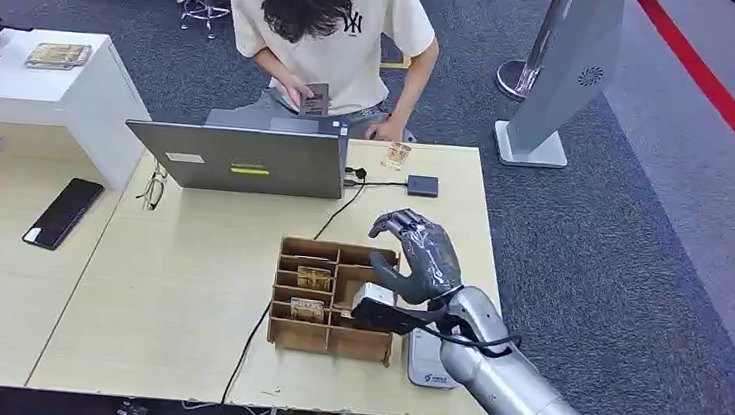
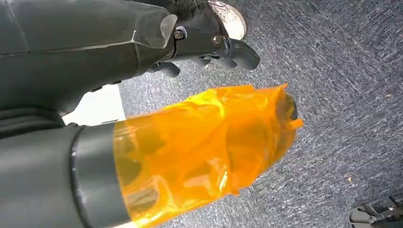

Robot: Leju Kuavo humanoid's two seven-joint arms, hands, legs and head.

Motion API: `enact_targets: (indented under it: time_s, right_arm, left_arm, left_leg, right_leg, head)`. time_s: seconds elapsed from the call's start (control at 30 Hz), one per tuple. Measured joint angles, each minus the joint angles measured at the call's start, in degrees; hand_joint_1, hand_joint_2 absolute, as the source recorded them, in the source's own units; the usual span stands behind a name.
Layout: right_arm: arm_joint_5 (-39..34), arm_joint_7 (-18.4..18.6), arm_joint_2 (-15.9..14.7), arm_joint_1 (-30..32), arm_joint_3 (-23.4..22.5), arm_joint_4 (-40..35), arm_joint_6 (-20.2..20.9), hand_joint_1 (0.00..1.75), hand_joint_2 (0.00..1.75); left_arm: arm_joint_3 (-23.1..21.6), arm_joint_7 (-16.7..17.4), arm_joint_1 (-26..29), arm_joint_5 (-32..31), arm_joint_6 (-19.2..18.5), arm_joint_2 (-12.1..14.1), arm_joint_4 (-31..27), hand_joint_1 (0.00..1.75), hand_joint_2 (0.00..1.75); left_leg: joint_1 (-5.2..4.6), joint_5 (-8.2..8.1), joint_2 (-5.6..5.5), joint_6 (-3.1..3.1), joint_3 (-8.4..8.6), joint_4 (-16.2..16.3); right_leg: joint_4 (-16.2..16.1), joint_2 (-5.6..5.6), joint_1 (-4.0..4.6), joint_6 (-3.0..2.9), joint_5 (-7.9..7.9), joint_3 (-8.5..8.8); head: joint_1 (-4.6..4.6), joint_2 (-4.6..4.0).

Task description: Pass the card to the sensor for recognition and then transmit it.

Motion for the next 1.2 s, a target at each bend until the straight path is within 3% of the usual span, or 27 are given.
enact_targets:
  time_s: [0.57, 0.67, 0.7, 0.93, 1.2]
  right_arm:
    - [0.9, 0.9, -1.5, 0.8, 0.0, -2.0, 1.7, 0.96, 1.75]
    - [0.6, 0.9, -1.6, 0.8, 0.0, -2.2, 2.0, 0.94, 1.75]
    - [0.0, 0.8, -1.6, 0.9, 0.0, -2.4, 2.2, 0.86, 1.75]
    - [-7.5, -1.9, -2.0, 1.3, 0.0, -5.0, 8.6, 0.94, 1.75]
    - [-10.4, -2.7, -2.4, 2.0, 0.0, -6.8, 12.5, 0.87, 1.75]
  left_arm:
    - [0.9, 0.0, 0.2, 0.5, 0.0, 0.0, 0.0, 0.00, 0.00]
    - [1.0, 0.0, 0.2, 0.5, 0.0, 0.0, 0.0, 0.00, 0.00]
    - [1.1, 0.0, 0.2, 0.5, 0.0, 0.0, 0.0, 0.00, 0.00]
    - [1.4, -0.5, 0.2, 0.5, 0.0, 0.0, 0.0, 0.00, 0.00]
    - [1.4, -0.5, 0.3, 0.5, 0.0, 0.0, 0.0, 0.00, 0.00]
  left_leg:
    - [0.00, 0.00, 0.01, 0.00, 0.00, 0.0]
    - [0.00, 0.00, 0.01, 0.00, 0.01, 0.0]
    - [0.00, 0.00, 0.01, 0.00, 0.00, 0.0]
    - [0.00, 0.00, 0.01, 0.00, 0.01, 0.0]
    - [0.00, 0.00, 0.00, 0.00, 0.00, 0.0]
  right_leg:
    - [0.0, 0.00, 0.00, 0.00, 0.00, 0.00]
    - [0.0, 0.00, 0.00, 0.00, 0.00, 0.00]
    - [0.0, 0.00, 0.00, 0.00, 0.00, 0.00]
    - [0.0, 0.00, 0.00, 0.00, 0.00, 0.00]
    - [0.0, 0.00, 0.00, 0.00, 0.00, 0.00]
  head:
    - [0.02, 0.00]
    - [0.02, 0.00]
    - [0.02, 0.00]
    - [0.02, 0.00]
    - [0.02, 0.00]
